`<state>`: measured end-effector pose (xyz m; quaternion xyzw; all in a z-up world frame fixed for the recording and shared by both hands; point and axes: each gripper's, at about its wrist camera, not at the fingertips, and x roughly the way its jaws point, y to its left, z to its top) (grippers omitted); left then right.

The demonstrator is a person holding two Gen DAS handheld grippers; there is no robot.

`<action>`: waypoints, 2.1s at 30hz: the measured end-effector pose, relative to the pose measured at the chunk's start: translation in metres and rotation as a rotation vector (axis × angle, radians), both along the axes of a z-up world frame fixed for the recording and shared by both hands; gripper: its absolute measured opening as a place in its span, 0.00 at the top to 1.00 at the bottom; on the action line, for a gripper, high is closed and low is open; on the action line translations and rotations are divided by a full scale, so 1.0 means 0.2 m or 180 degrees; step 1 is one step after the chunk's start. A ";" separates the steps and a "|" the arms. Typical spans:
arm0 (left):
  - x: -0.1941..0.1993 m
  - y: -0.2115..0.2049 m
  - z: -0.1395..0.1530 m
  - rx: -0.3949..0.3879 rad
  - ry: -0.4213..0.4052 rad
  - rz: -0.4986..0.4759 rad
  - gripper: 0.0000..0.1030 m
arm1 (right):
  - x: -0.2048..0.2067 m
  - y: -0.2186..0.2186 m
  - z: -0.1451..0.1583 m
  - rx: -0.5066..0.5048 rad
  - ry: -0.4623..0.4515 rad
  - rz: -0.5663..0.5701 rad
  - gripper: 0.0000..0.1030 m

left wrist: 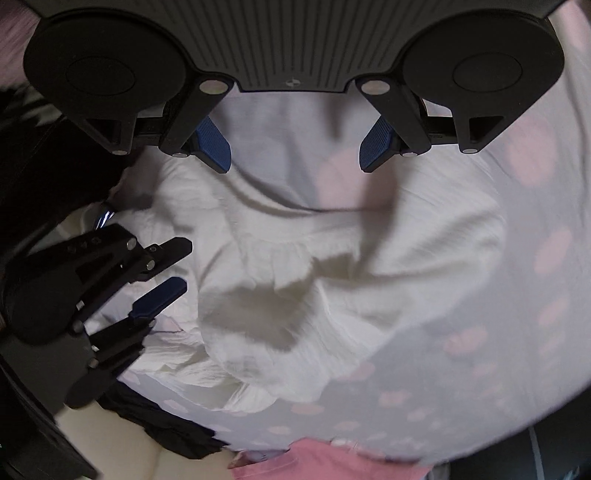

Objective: Fold clothes

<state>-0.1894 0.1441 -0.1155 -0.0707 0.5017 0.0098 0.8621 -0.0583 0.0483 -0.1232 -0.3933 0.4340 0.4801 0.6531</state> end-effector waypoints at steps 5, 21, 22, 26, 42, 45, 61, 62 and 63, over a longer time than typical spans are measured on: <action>0.03 -0.01 -0.04 -0.0463 0.0002 0.0388 0.26 | 0.03 -0.01 -0.01 -0.0005 -0.0109 -0.0030 0.57; 0.17 -0.10 -0.25 -0.0757 0.0038 0.0608 0.90 | 0.17 -0.18 0.06 0.0030 -0.0503 -0.0423 0.49; 0.17 -0.08 -0.23 -0.0737 0.0010 0.0612 0.91 | 0.19 -0.19 0.06 0.0022 -0.0541 -0.0472 0.49; 0.14 0.03 -0.13 -0.0685 -0.0102 0.0707 0.94 | 0.27 -0.26 0.08 0.0027 -0.0626 -0.0731 0.49; -0.17 0.92 0.33 -0.0029 -0.0278 0.1587 0.94 | 0.55 -0.43 0.05 -0.0136 -0.0793 -0.1384 0.49; -0.23 1.07 0.36 0.0036 -0.0272 0.1789 0.94 | 0.61 -0.45 0.06 -0.0042 -0.0735 -0.1544 0.49; -0.32 1.39 0.29 0.0035 -0.0121 0.2229 0.94 | 0.92 -0.55 -0.05 -0.0016 -0.0509 -0.2060 0.44; -0.32 1.39 0.29 0.0040 -0.0126 0.2227 0.94 | 0.93 -0.55 -0.07 -0.0047 -0.0542 -0.2020 0.44; -0.32 1.40 0.29 0.0037 -0.0134 0.2231 0.94 | 0.94 -0.55 -0.09 -0.0106 -0.0613 -0.1978 0.41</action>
